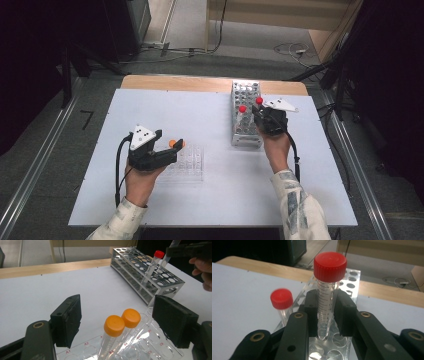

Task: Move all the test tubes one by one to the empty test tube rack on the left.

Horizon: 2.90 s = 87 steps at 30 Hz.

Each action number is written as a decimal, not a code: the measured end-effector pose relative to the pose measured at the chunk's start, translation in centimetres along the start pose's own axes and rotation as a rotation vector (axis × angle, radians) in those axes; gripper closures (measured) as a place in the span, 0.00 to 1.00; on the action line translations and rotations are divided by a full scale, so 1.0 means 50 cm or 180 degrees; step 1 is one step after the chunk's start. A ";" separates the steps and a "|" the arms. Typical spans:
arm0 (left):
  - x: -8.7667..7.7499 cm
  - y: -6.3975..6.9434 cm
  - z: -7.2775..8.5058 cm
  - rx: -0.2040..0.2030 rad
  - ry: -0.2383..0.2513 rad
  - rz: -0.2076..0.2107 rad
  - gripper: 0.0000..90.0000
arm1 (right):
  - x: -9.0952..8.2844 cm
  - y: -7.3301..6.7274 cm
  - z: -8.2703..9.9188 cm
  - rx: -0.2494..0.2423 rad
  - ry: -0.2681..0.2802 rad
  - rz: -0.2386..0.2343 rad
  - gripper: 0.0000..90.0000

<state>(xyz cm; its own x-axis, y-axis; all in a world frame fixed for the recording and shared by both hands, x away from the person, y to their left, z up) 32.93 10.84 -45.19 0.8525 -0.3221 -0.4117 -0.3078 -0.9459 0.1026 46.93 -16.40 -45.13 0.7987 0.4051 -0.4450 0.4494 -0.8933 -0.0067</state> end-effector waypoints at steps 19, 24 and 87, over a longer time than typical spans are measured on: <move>0.001 0.005 0.001 0.0007 -0.0027 -0.0015 0.22 | -0.084 -0.038 -0.036 -0.0098 0.0131 -0.0238 0.79; 0.000 0.006 -0.001 -0.0016 -0.0010 -0.0020 0.20 | -0.104 -0.064 -0.029 -0.0143 0.0140 -0.0371 0.79; -0.046 0.246 -0.001 0.0588 0.0024 0.1162 0.75 | -0.218 -0.352 0.141 -0.0751 -0.0348 -0.1746 0.79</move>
<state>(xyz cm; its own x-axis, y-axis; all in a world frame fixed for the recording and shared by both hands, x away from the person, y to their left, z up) 27.17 -0.05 -42.95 0.6761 -0.6363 -0.3716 -0.6608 -0.7466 0.0761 27.48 -6.47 -46.45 0.3854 0.7608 -0.5222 0.8705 -0.4875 -0.0679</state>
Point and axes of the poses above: each handheld gripper's, and its own axes: x roughly forward along the jaws, z roughly out of its underside, y roughly to its right, the point moved 9 cm from there along x, roughly forward along the jaws, and after that the axes turned 6 degrees about -z, right-handed, at the moved point
